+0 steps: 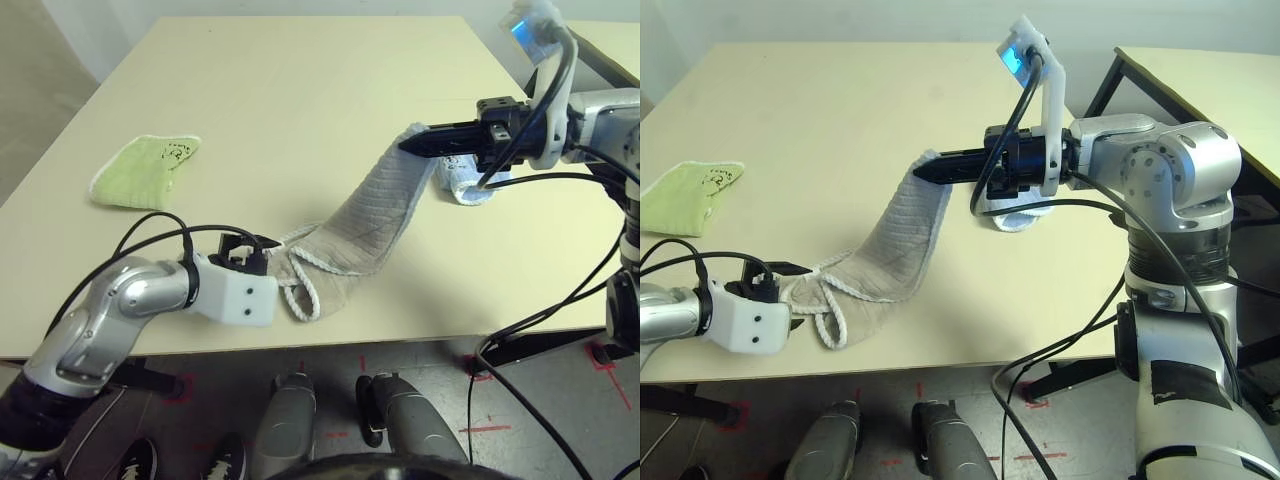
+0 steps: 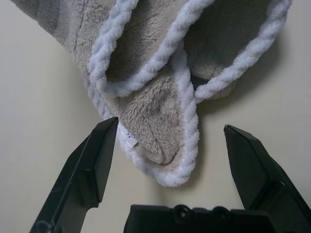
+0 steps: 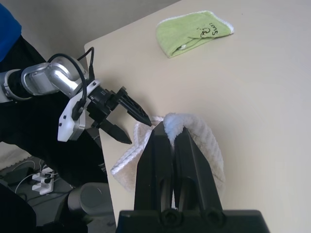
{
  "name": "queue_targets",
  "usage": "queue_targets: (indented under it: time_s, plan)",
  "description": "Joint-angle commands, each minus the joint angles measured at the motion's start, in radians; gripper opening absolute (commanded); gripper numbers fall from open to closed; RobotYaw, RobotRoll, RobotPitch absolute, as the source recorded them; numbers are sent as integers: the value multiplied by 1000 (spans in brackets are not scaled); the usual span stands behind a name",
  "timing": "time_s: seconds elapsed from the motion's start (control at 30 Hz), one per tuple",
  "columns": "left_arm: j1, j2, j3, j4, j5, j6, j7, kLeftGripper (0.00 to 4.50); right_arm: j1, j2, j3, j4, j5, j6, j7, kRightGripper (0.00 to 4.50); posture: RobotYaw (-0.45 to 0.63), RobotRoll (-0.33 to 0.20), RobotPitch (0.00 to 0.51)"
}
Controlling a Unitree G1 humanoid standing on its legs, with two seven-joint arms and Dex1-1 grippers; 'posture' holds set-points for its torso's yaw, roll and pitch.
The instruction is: Fold the towel and set it aside.
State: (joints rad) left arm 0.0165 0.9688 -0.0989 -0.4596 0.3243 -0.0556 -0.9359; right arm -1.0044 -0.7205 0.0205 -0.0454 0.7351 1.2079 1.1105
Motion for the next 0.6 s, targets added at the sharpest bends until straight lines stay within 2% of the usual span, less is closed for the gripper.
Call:
queue_targets:
  time_s: [0.03, 0.1, 0.23, 0.53, 0.57, 0.6]
  plan:
    - [45, 15, -40, -4, 58, -25, 2, 4451, 5, -10, 9, -2, 4, -12, 3, 0, 146, 0, 139]
    - [56, 18, -56, 11, 95, -49, 15, 4451, 8, -13, 11, -5, 5, -11, 5, 0, 146, 0, 139]
    - [62, 21, -59, 69, 127, -83, 37, 3559, 18, -19, 8, -14, 10, -5, 5, 0, 147, 0, 138]
    - [13, 5, -82, 154, 123, -97, 35, 332, 21, -28, 6, -20, 11, -5, 0, 0, 137, 0, 139]
    - [3, 6, -83, 160, 119, -96, 30, 28, 22, -32, 9, -21, 9, -7, 2, 0, 137, 0, 138]
    - [-7, 7, -82, 167, 115, -95, 24, 28, 23, -38, 13, -22, 6, -10, 5, 0, 137, 0, 138]
